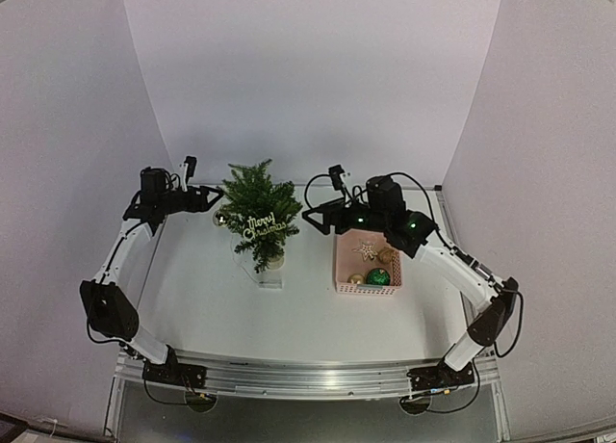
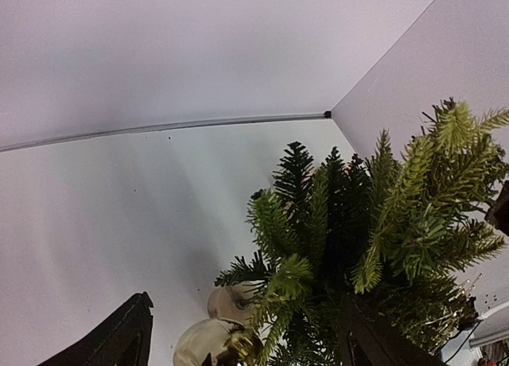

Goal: Decorate the small christmas tree

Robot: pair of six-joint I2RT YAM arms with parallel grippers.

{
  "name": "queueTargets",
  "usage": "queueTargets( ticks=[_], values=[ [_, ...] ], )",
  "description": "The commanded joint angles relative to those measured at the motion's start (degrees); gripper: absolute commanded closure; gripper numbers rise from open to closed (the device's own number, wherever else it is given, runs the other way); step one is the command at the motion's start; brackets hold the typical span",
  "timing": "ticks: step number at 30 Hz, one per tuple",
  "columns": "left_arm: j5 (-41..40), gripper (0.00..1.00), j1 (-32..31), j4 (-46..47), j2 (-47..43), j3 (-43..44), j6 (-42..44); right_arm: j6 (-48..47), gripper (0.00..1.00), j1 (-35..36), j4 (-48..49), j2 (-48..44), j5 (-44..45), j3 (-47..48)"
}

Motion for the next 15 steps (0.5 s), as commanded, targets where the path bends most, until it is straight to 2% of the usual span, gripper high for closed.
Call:
queueTargets(
  ticks=[1, 4, 7, 11, 15],
  values=[
    [2.3, 0.16, 0.4, -0.3, -6.2, 2.2, 4.6, 3.4, 0.18, -3.1, -5.7, -4.5, 13.0, -1.5],
    [2.1, 0.12, 0.4, 1.5, -9.2, 0.3, 4.9, 5.7, 0.19, -5.2, -13.8, -5.3, 23.2, -1.9],
    [1.3, 0.1, 0.4, 3.1, -11.7, -1.5, 3.8, 7.5, 0.19, -7.8, -21.3, -4.8, 29.0, -2.4],
    [0.1, 0.09, 0.4, 4.1, -14.5, -3.9, 3.2, 7.2, 0.2, -10.8, -28.9, -1.3, 31.7, -2.2],
    [-2.5, 0.09, 0.4, 4.9, -16.6, -6.3, 3.3, 3.2, 0.22, -12.0, -32.1, 4.4, 30.8, -0.4]
  ],
)
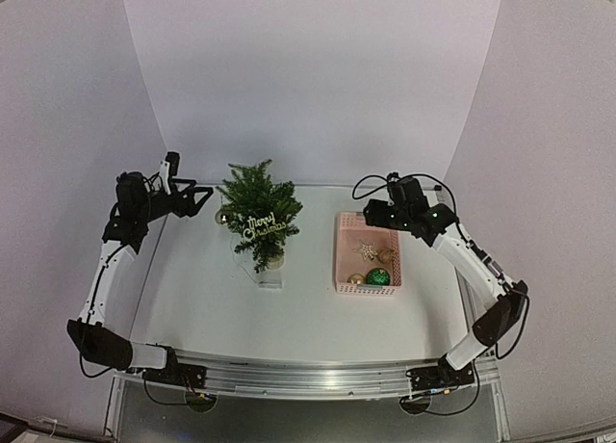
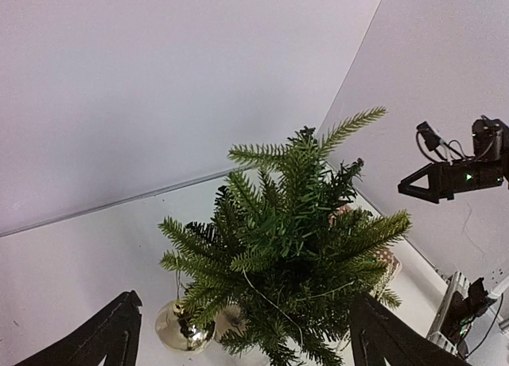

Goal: Decorate the small christmas tree

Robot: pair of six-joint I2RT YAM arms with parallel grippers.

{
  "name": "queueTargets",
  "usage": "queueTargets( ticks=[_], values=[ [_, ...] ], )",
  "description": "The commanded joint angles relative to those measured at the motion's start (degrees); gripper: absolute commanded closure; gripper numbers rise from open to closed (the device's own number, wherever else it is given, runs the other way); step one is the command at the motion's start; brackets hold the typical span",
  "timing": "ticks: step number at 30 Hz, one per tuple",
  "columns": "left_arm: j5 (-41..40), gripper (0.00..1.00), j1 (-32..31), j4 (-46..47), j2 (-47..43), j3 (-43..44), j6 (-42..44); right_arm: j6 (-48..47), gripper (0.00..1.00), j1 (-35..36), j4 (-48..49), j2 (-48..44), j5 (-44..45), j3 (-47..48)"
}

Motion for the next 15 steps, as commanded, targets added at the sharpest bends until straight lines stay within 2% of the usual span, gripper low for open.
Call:
queueTargets(
  ticks=[1, 4, 9, 15],
  values=[
    [-3.1, 0.09, 0.3, 2.3, -2.5, -3.0, 0.1, -3.7, 0.25, -1.1, -8.3, 7.2, 2.1, 2.3],
    [-4.3, 0.09, 0.3, 2.5, -3.3, -4.5, 0.0, -7.1, 0.36, -2.7, -9.6, 12.3, -1.9, 5.4],
    [-6.4, 0.09, 0.4, 3.4, -4.4, -6.9, -0.5, -11.5, 0.49, -3.9, -16.5, 22.7, -3.9, 13.9],
    [-8.0, 0.09, 0.3, 5.0, -4.6, -9.0, -1.6, -12.7, 0.55, -4.1, -24.2, 31.4, -1.2, 21.9]
  ],
)
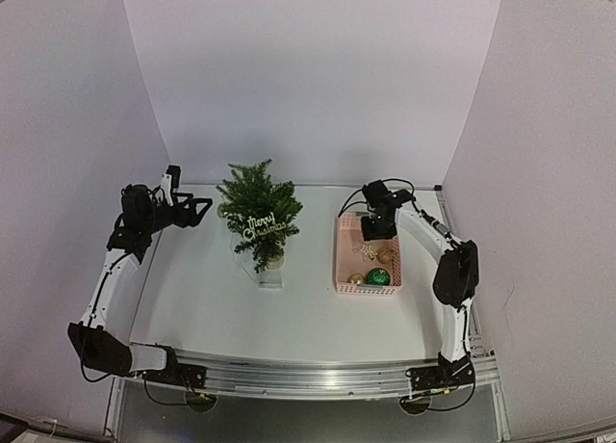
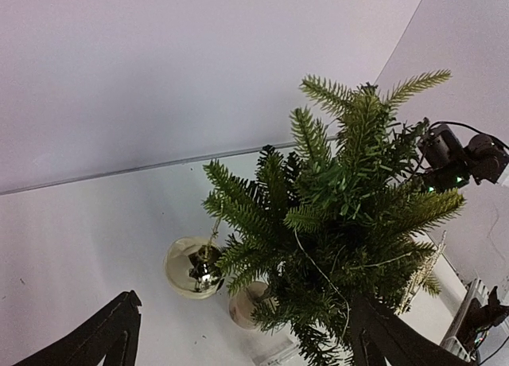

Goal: Decorate the small christmas tree

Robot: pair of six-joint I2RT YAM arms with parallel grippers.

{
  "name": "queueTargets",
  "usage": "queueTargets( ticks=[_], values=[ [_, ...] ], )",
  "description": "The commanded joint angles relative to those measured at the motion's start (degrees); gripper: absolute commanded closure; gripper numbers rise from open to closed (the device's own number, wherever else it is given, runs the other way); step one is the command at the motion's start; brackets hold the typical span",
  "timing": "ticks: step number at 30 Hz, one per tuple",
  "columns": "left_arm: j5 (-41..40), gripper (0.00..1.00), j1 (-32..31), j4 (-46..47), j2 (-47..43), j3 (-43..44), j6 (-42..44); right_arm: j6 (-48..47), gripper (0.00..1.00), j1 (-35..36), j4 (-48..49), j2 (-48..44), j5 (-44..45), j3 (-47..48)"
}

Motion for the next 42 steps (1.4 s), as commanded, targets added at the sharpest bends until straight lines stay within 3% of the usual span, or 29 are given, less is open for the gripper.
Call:
queueTargets(
  ticks=[1, 6, 13, 18, 34, 37, 42],
  values=[
    [-1.9, 0.09, 0.3, 3.6, -1.9, -1.1, -1.3, -1.8, 0.55, -0.1, -9.0, 4.2, 2.8, 6.0],
    [-2.3, 0.09, 0.3, 4.7, -1.7, -2.4, -1.6, -3.3, 0.43, -0.3, -14.2, 7.4, 7.1, 8.2],
    [-1.9, 0.09, 0.3, 5.0, -0.7, -2.4, -1.0, -17.8, 0.3, -0.3, -15.0, 10.3, 6.2, 10.2],
    [-1.8, 0.09, 0.3, 5.1, -0.4, -2.4, -1.0, -23.3, 0.26, -1.9, -15.1, 12.3, 7.9, 9.6],
    [-1.8, 0.09, 0.3, 5.1, -0.4, -2.3, -1.5, -26.7, 0.31, -3.0, -15.4, 18.7, 5.0, 11.7],
    [-1.8, 0.09, 0.3, 5.1, -0.5, -2.2, -1.4, -26.3, 0.37, -3.0, -15.9, 18.8, 5.2, 12.2],
    [-1.8, 0.09, 0.3, 5.3, -0.6, -2.4, -1.3, -25.7, 0.55, -3.0, -16.6, 17.9, 4.6, 12.9]
  ],
)
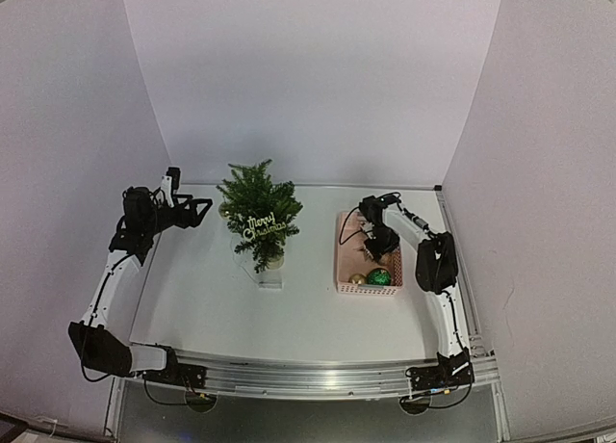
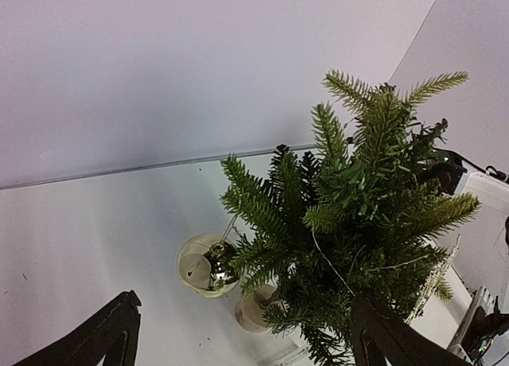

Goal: Decorate the small christmas tree

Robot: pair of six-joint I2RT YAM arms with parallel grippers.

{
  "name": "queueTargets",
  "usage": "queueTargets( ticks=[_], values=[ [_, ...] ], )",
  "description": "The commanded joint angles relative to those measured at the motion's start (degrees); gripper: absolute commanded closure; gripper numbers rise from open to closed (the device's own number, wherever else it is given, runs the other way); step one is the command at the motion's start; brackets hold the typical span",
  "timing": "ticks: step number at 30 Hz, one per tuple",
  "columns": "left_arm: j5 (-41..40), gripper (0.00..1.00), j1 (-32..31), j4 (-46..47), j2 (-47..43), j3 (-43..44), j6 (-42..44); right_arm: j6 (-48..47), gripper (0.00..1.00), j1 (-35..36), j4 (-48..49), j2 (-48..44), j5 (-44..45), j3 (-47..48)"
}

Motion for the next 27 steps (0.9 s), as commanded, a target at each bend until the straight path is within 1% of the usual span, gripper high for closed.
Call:
queueTargets(
  ticks=[1, 7, 13, 16, 19, 23, 25, 27],
  values=[
    [0.1, 0.09, 0.4, 2.6, -0.4, 0.0, -0.2, 0.7, 0.56, 0.1, -2.2, -0.5, -1.3, 3.0],
    [0.7, 0.09, 0.3, 3.2, -0.5, 0.4, -0.3, 3.0, 0.59, 0.1, -2.7, -3.9, -4.2, 7.8],
    [1.6, 0.09, 0.3, 3.5, -1.0, 1.1, 0.3, 7.0, 0.61, 0.1, -2.5, -9.9, -9.0, 11.2],
    [1.8, 0.09, 0.3, 3.3, -1.5, 1.7, 1.6, 9.3, 0.61, 0.1, -2.4, -13.3, -11.9, 12.8],
    [2.9, 0.09, 0.4, 3.6, -2.6, 2.3, 3.4, 13.5, 0.62, 0.2, -0.6, -17.2, -17.2, 13.7],
    [6.1, 0.09, 0.3, 4.6, -4.3, 3.0, 7.0, 16.8, 0.63, 1.4, 5.0, -24.0, -24.3, 12.4],
    [9.0, 0.09, 0.4, 4.5, -5.3, 3.5, 11.0, 18.3, 0.63, 2.6, 8.2, -27.4, -26.5, 11.7],
    [12.2, 0.08, 0.3, 3.0, -6.3, 4.2, 17.7, 20.1, 0.63, 4.2, 10.8, -30.2, -27.9, 11.7]
  ],
)
